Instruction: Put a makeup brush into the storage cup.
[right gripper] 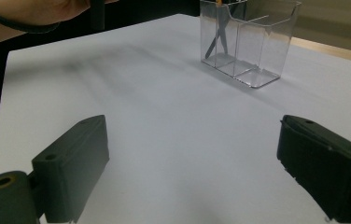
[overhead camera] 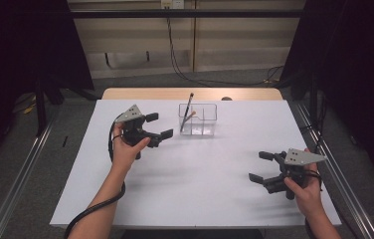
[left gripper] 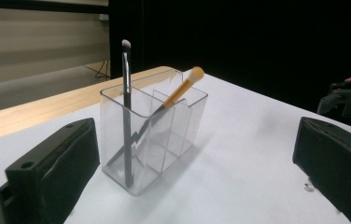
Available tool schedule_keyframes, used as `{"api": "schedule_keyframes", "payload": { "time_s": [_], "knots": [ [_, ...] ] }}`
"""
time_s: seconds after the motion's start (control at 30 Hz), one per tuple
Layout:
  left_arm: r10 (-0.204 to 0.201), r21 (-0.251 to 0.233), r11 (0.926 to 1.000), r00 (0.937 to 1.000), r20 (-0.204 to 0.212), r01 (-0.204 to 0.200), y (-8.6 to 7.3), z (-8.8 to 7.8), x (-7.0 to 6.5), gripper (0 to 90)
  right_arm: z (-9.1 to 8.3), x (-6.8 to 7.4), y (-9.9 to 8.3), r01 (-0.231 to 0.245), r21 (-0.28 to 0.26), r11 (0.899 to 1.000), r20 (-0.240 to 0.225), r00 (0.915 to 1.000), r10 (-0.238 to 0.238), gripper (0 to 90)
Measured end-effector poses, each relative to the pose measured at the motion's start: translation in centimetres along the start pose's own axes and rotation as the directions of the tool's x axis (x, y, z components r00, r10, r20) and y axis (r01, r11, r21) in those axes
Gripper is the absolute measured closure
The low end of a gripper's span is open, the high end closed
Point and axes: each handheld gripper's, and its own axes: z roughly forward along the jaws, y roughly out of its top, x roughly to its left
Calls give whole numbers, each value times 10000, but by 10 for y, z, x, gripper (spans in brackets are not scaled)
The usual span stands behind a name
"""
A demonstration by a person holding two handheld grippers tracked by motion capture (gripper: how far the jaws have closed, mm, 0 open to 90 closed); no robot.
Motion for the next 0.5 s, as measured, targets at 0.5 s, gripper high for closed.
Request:
{"api": "schedule_keyframes", "payload": {
  "time_s": [0.5],
  "knots": [
    [71, 98, 9999, 9999, 85, -72, -10, -18, -5, 4, 0, 0, 0, -10, -11, 10000, 21, 10000, 10, 82]
  ]
}}
